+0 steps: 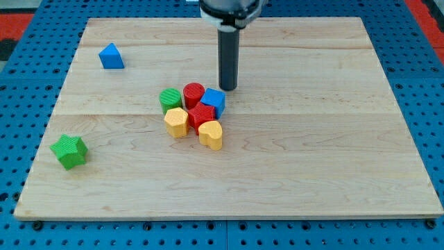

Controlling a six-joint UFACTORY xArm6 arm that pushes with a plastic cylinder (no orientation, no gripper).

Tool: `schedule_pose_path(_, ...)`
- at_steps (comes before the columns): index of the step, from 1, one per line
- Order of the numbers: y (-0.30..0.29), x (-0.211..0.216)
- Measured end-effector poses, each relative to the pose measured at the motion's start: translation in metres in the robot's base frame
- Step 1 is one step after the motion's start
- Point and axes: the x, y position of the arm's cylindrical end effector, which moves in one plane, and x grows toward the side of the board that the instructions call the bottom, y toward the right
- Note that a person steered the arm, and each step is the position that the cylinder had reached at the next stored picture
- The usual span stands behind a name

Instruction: Push the blue triangle below the blue cube

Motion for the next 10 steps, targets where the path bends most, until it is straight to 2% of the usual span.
schedule_pose_path(1, 0.0, -0.03)
schedule_pose_path(3, 0.004, -0.049)
schedule_pose_path(4, -0.063, -0.051)
schedule_pose_path(6, -0.231, 0.022)
schedule_pose_path(7, -0.279, -0.017)
schedule_pose_path(9, -0.185, -0.072)
schedule_pose_path(10, -0.165, -0.073)
